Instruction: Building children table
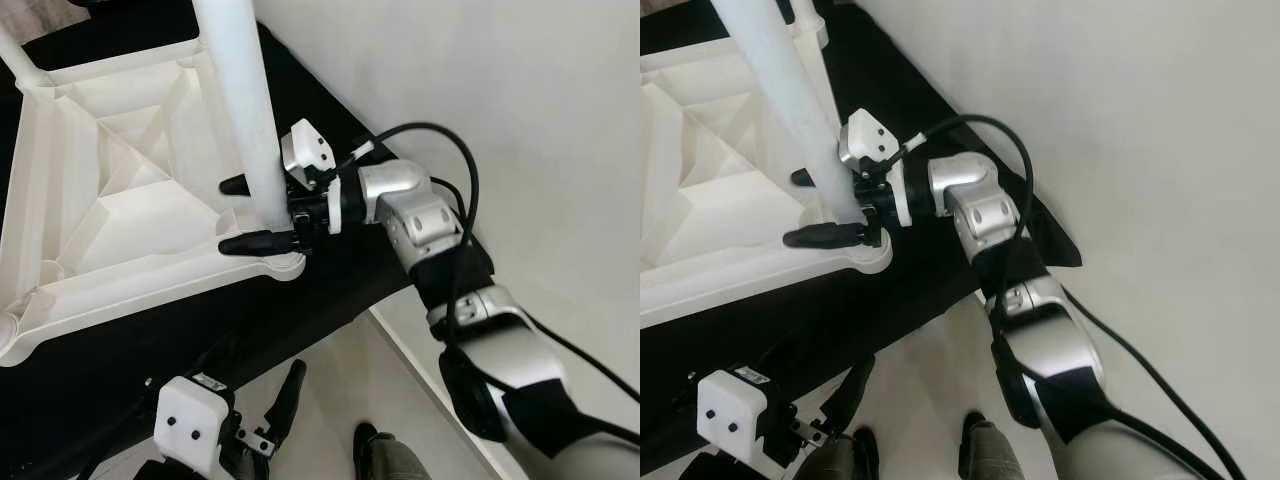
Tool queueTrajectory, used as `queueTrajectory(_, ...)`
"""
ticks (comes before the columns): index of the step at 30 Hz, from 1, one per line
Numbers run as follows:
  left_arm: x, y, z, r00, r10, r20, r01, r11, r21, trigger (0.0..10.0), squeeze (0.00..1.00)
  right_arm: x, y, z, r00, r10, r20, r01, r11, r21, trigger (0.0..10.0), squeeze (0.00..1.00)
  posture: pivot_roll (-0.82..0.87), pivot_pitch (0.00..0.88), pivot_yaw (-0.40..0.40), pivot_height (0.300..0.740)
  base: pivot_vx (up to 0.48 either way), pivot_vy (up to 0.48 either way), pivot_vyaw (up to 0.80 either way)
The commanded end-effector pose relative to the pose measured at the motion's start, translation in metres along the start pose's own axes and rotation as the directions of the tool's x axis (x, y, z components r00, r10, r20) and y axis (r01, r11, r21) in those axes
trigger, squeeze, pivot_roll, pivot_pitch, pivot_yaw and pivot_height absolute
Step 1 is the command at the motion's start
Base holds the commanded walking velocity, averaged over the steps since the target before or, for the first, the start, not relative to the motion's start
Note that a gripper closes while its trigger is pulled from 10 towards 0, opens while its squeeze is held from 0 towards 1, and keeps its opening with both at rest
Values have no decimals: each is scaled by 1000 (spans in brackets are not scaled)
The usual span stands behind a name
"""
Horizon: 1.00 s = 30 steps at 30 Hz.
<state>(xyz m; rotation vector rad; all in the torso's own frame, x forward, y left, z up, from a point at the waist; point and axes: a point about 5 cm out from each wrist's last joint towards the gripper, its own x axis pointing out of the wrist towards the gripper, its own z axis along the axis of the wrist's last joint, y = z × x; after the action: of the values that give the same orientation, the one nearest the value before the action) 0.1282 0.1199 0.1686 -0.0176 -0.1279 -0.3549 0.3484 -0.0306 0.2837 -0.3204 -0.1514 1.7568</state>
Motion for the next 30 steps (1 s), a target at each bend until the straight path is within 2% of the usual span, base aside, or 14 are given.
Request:
queueTrajectory(1, -3, -2, -1, 1000, -1, -21, 1, 1000, -1, 10000, 0, 6, 5, -2, 995, 95, 12, -95, 995, -4, 0, 0, 166, 310, -3, 740, 0, 0, 0)
queueTrajectory(15, -6, -5, -2, 1000, -3, -30, 3, 1000, -10, 10000, 0, 1, 2, -5, 993, 120, 14, -120, 993, -4, 0, 0, 140, 300, -2, 740, 0, 0, 0)
queueTrajectory(16, -6, -5, -2, 1000, -6, -30, 6, 1000, -13, 10000, 0, -4, 0, -8, 999, 48, 22, -48, 999, -7, 0, 0, 128, 291, -1, 740, 0, 0, 0)
queueTrajectory(18, -6, -5, -2, 1000, -6, -30, 6, 1000, -13, 10000, 0, -4, 0, -8, 999, 48, 22, -48, 999, -7, 0, 0, 128, 291, -1, 740, 0, 0, 0)
queueTrajectory(19, -5, -5, -3, 1000, -8, -29, 7, 1000, -15, 10000, 0, -11, -1, -14, 996, -84, 14, 84, 997, 3, 0, 0, 117, 289, -3, 740, 0, 0, 0)
queueTrajectory(21, -5, -5, -3, 1000, -8, -29, 7, 1000, -15, 10000, 0, -11, -1, -14, 996, -84, 14, 84, 997, 3, 0, 0, 117, 289, -3, 740, 0, 0, 0)
queueTrajectory(22, -3, -4, -3, 1000, -9, -26, 8, 1000, -17, 10000, 0, -15, -1, -26, 957, -291, -14, 291, 956, 45, 0, 0, 97, 282, -7, 740, 0, 0, 0)
queueTrajectory(23, -2, -4, -4, 1000, -9, -23, 9, 1000, -17, 10000, 0, -15, 0, -39, 880, -471, -65, 476, 872, 111, 0, 0, 94, 282, -6, 740, 0, 0, 0)
queueTrajectory(24, 0, -2, -4, 1000, -13, -19, 13, 1000, -19, 10000, 0, 9, 25, -66, 735, -653, -182, 677, 722, 145, 0, 0, 59, 276, 2, 740, 0, 0, 0)
queueTrajectory(25, 0, -2, -4, 1000, -13, -19, 13, 1000, -19, 10000, 0, 9, 25, -66, 735, -653, -182, 677, 722, 145, 0, 0, 59, 276, 2, 740, 0, 0, 0)
queueTrajectory(26, 3, 0, -5, 1000, -20, -14, 20, 1000, -21, 10000, 0, 26, 51, -80, 589, -764, -262, 807, 573, 143, 0, 0, 62, 275, 13, 740, 0, 0, 0)
queueTrajectory(28, 3, 0, -5, 1000, -20, -14, 20, 1000, -21, 10000, 0, 26, 51, -80, 589, -764, -262, 807, 573, 143, 0, 0, 62, 275, 13, 740, 0, 0, 0)
queueTrajectory(29, 6, 1, -6, 1000, -26, -10, 26, 999, -21, 10000, 0, 42, 65, -81, 527, -803, -279, 849, 512, 133, 0, 0, 55, 255, 12, 740, 0, 0, 0)
queueTrajectory(30, 6, 1, -6, 1000, -26, -10, 26, 999, -21, 10000, 0, 42, 65, -81, 527, -803, -279, 849, 512, 133, 0, 0, 55, 255, 12, 740, 0, 0, 0)
